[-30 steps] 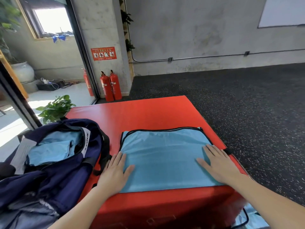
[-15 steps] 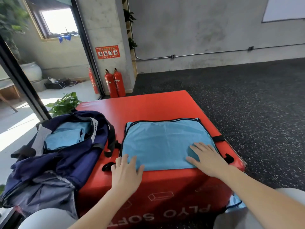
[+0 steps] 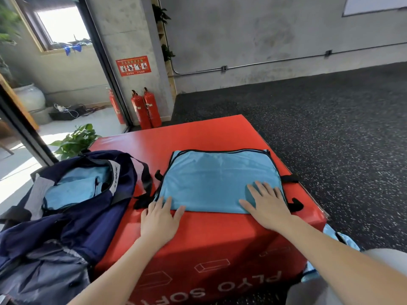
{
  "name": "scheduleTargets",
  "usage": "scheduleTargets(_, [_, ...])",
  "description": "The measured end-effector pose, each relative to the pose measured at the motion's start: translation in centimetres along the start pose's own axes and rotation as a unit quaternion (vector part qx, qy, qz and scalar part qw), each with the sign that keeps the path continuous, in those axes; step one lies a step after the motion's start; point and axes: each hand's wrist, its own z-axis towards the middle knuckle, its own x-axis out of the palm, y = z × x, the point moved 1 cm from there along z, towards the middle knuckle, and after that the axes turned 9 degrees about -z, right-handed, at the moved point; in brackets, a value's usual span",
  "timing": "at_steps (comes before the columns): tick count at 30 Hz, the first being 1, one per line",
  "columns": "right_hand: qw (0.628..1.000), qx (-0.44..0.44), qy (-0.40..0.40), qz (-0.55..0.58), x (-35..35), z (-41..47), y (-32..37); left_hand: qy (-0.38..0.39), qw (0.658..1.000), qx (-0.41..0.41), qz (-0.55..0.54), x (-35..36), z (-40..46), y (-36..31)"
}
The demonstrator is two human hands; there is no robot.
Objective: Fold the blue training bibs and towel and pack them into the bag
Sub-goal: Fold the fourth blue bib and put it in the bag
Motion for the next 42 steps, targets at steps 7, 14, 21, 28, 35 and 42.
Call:
scheduleTargets(7, [0.999,0.041,0.01,0.029,-0.5,5.4,0.6,0.032,0.999,0.023,-0.01,0.6,10.8,-0.9])
scheduleTargets(14, [0.999,0.013,0.0,0.047,-4.4,8.9,1.0,0.056,0.997,0.042,-0.021,2.0,20.9,-0.9])
scheduleTargets(21, [0.997,-0.034,0.01,0.066,-5.4,9.4,-0.3,0.022,0.999,0.043,-0.002,2.4,24.7,-1.7])
scheduleTargets(28, [0.994,-0.008,-0.04,0.097,-5.2,8.9,-4.0,0.065,0.946,0.251,-0.194,3.5,11.7,-14.9])
scheduleTargets(35, [0.985,0.025,-0.081,0.148,-5.3,6.4,-7.0,0.041,0.968,0.146,-0.202,5.0,6.8,-20.4])
scheduleTargets(42, [0.983,0.037,-0.073,0.163,-5.2,4.4,-8.0,0.029,0.972,0.11,-0.204,4.8,5.4,-19.9])
